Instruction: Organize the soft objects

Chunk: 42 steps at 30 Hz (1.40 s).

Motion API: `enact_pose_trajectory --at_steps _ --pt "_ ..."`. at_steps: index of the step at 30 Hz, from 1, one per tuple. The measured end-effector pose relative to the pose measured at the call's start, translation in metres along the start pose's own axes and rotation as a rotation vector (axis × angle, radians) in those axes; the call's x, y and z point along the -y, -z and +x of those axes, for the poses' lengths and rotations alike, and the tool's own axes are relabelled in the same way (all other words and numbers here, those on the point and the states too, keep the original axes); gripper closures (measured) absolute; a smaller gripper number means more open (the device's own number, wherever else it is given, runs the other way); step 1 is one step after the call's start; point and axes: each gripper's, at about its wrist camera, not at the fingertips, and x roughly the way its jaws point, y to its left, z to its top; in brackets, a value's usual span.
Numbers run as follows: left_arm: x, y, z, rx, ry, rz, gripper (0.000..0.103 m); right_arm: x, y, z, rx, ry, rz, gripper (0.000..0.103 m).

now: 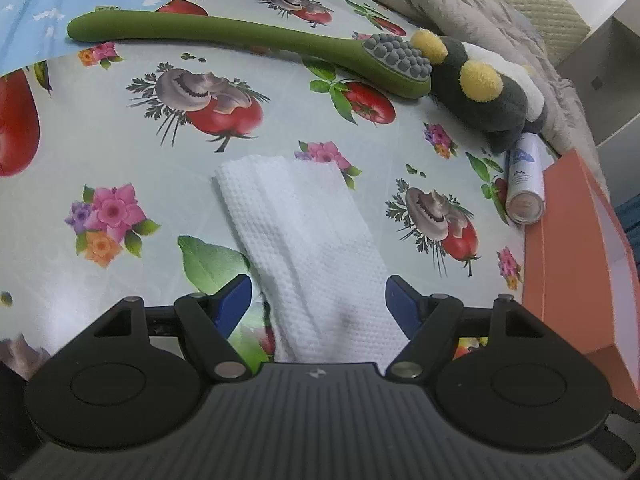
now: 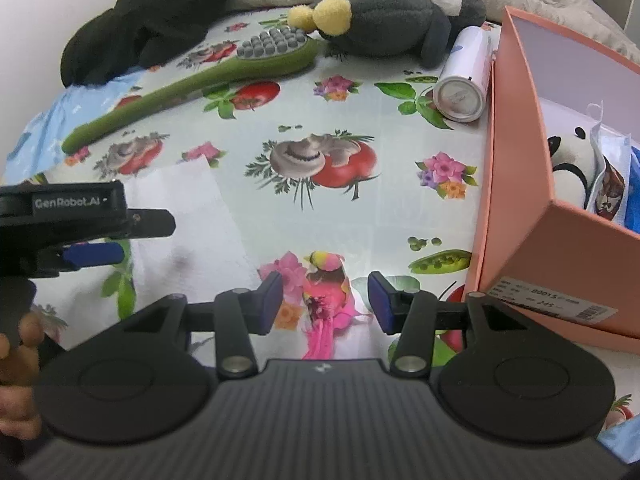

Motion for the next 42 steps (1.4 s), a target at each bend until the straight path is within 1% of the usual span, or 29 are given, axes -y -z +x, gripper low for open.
enact_pose_trajectory --at_steps 2,4,6,7,9,12,13,15,16,17,18,19,20,21,22,24,30,38,42 --pt "0.005 0.003 0.003 0.009 -0.018 0.001 0.025 -0.001 0.002 0.003 -0.003 -0.004 -0.017 0.055" --pt "0.011 0.007 0.004 0.028 -0.043 0.026 0.025 -0.001 0.003 0.007 -0.006 -0.008 -0.032 0.059" --pt "0.016 0.011 0.003 0.055 -0.076 0.058 0.025 -0.002 0.004 0.011 -0.013 -0.007 -0.045 0.066" --pt "0.019 0.013 0.003 0.062 -0.084 0.074 0.026 -0.002 0.004 0.013 -0.018 -0.005 -0.050 0.073" --pt "0.022 0.016 0.006 0.066 -0.119 0.096 0.027 -0.002 0.004 0.014 -0.016 -0.006 -0.060 0.073" --pt "0.022 0.019 0.009 0.078 -0.153 0.104 0.034 -0.003 0.003 0.015 -0.023 -0.004 -0.076 0.073" --pt "0.021 0.020 0.011 0.073 -0.163 0.107 0.039 -0.002 0.002 0.015 -0.026 -0.006 -0.071 0.074" --pt "0.021 0.022 0.013 0.070 -0.172 0.116 0.044 -0.002 0.001 0.015 -0.028 -0.004 -0.073 0.074" --pt "0.021 0.022 0.013 0.072 -0.173 0.125 0.051 -0.002 0.001 0.015 -0.028 -0.002 -0.073 0.074" --pt "0.022 0.022 0.014 0.065 -0.157 0.139 0.054 -0.001 0.000 0.016 -0.029 -0.003 -0.070 0.074" --pt "0.022 0.022 0.014 0.059 -0.140 0.153 0.061 0.000 -0.001 0.016 -0.031 -0.005 -0.065 0.074" --pt "0.023 0.021 0.015 0.055 -0.146 0.167 0.069 0.000 -0.002 0.017 -0.031 -0.006 -0.063 0.074" --pt "0.024 0.021 0.016 0.052 -0.155 0.179 0.074 0.001 -0.002 0.016 -0.029 -0.003 -0.062 0.074" --pt "0.023 0.020 0.017 0.050 -0.156 0.186 0.084 0.001 -0.003 0.017 -0.026 0.002 -0.060 0.074" --pt "0.023 0.020 0.017 0.048 -0.153 0.187 0.089 0.003 -0.003 0.016 -0.025 0.007 -0.055 0.074" --pt "0.022 0.018 0.018 0.041 -0.150 0.196 0.094 0.006 -0.006 0.016 -0.022 0.006 -0.040 0.074" --pt "0.020 0.016 0.010 0.057 -0.122 0.186 0.095 0.010 -0.012 -0.001 0.018 0.003 -0.022 0.074" --pt "0.030 0.014 -0.024 0.115 -0.051 0.215 0.095 0.006 -0.017 -0.041 0.098 -0.013 0.004 0.074" --pt "0.036 0.012 -0.046 0.139 -0.001 0.230 0.095 0.004 -0.018 -0.065 0.146 -0.020 0.014 0.074"
